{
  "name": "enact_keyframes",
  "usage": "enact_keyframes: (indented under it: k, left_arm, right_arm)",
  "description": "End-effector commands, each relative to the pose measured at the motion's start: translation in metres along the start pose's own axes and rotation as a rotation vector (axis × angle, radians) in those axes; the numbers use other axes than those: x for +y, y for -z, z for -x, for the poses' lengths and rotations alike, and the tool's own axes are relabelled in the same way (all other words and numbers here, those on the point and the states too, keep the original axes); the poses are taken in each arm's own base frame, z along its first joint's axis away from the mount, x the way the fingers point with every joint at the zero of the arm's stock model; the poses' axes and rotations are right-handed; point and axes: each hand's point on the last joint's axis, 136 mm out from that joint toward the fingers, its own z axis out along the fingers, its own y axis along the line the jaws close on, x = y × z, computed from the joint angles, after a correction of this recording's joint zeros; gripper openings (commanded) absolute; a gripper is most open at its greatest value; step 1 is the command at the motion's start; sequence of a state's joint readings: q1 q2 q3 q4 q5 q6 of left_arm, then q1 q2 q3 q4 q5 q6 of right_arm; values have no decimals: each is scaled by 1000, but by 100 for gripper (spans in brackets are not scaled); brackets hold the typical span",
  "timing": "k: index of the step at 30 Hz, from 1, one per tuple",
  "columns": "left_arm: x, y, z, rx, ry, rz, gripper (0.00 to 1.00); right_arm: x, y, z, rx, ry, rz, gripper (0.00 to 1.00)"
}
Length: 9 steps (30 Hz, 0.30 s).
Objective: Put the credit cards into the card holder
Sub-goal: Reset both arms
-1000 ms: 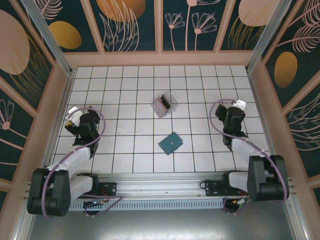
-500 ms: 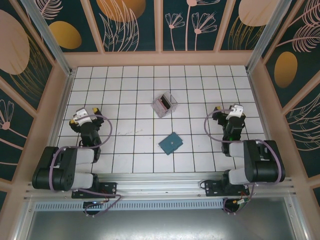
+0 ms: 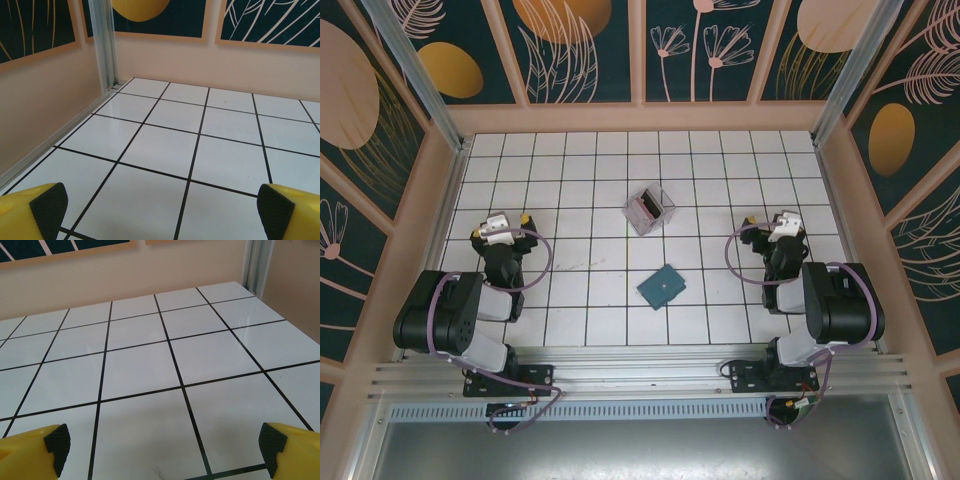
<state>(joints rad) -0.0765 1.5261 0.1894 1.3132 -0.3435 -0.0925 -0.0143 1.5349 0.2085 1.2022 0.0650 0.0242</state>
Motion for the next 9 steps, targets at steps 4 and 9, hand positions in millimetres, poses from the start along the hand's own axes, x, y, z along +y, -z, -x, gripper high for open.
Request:
enact_keyframes:
  k: [4, 9]
  left_arm:
    - [-2, -4, 14, -43, -1, -10, 99]
    - [-2, -2, 14, -49, -2, -12, 99]
  right_arm:
    - [4, -3, 19, -67, -3, 26, 99]
    - [4, -3, 19, -65, -4, 26, 99]
